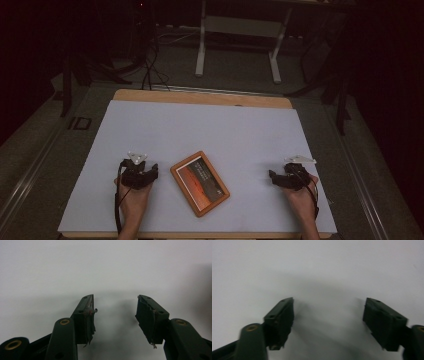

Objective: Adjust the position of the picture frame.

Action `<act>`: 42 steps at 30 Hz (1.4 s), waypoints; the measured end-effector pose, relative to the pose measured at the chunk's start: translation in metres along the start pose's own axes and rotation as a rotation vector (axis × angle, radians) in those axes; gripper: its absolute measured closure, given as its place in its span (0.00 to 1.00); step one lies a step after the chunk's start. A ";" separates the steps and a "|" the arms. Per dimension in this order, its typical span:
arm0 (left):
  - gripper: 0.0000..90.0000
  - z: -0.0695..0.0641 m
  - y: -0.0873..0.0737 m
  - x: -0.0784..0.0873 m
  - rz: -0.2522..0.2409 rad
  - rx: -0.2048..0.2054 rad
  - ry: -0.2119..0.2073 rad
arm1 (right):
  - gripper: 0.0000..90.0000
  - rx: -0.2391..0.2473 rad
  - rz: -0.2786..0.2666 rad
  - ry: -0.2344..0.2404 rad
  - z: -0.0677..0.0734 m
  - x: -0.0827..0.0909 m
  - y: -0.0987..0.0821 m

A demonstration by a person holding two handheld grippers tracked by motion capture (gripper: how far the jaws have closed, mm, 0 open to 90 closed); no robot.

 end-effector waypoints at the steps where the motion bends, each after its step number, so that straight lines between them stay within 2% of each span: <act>1: 0.54 0.000 0.001 0.003 -0.018 0.008 -0.026 | 0.36 0.018 -0.005 0.003 0.003 0.000 0.001; 2: 0.54 -0.001 0.002 0.005 -0.030 0.004 -0.042 | 0.39 0.047 -0.009 0.011 0.008 0.001 0.002; 4: 0.53 -0.003 0.003 0.008 -0.042 -0.007 -0.054 | 0.42 0.077 -0.019 0.017 0.015 0.001 0.003; 6: 0.53 -0.003 0.003 0.008 -0.042 -0.007 -0.054 | 0.42 0.085 -0.027 0.017 0.017 0.001 0.003; 7: 0.53 -0.007 0.002 0.010 -0.049 -0.014 -0.100 | 0.43 0.085 -0.027 0.017 0.017 0.001 0.003; 8: 0.52 -0.009 0.002 0.011 -0.051 -0.008 -0.113 | 0.47 0.095 -0.040 0.036 0.023 0.003 0.004; 9: 0.51 -0.009 0.002 0.011 -0.051 -0.008 -0.113 | 0.47 0.095 -0.040 0.036 0.023 0.003 0.004; 10: 0.51 -0.012 0.001 0.015 -0.059 -0.009 -0.142 | 0.49 0.098 -0.049 0.049 0.026 0.004 0.005; 14: 0.51 -0.019 0.000 0.028 -0.084 -0.039 -0.168 | 0.52 0.110 -0.055 0.070 0.030 0.004 0.005; 19: 0.52 -0.025 -0.001 0.035 -0.095 -0.053 -0.213 | 0.55 0.130 -0.047 0.071 0.035 0.002 0.004; 21: 0.54 -0.027 -0.003 0.036 -0.094 -0.060 -0.212 | 0.55 0.134 -0.051 0.073 0.036 0.002 0.004; 24: 0.59 -0.031 -0.003 0.038 -0.099 -0.074 -0.232 | 0.54 0.127 -0.060 0.091 0.036 0.003 0.004; 28: 0.76 -0.034 -0.004 0.039 -0.090 -0.087 -0.256 | 0.54 0.125 -0.066 0.098 0.038 0.003 0.003; 33: 0.98 -0.039 -0.005 0.040 -0.078 -0.118 -0.258 | 0.55 0.138 -0.074 0.097 0.041 0.004 0.003; 35: 0.99 -0.042 -0.005 0.040 -0.069 -0.131 -0.268 | 0.55 0.140 -0.083 0.096 0.041 0.005 0.003; 37: 0.99 -0.045 -0.006 0.038 -0.060 -0.143 -0.257 | 0.55 0.142 -0.087 0.097 0.041 0.006 0.004; 42: 0.99 -0.047 -0.007 0.035 -0.051 -0.143 -0.248 | 0.55 0.142 -0.085 0.097 0.041 0.005 0.003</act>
Point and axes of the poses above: each handheld gripper's, and its own axes: x roughly backward along the jaws, y roughly out of its top, z roughly to its left, the point moved 2 cm from there along -x, roughly forward along the jaws, and after that the axes turned 2 degrees about -x, right-handed, at the moved point
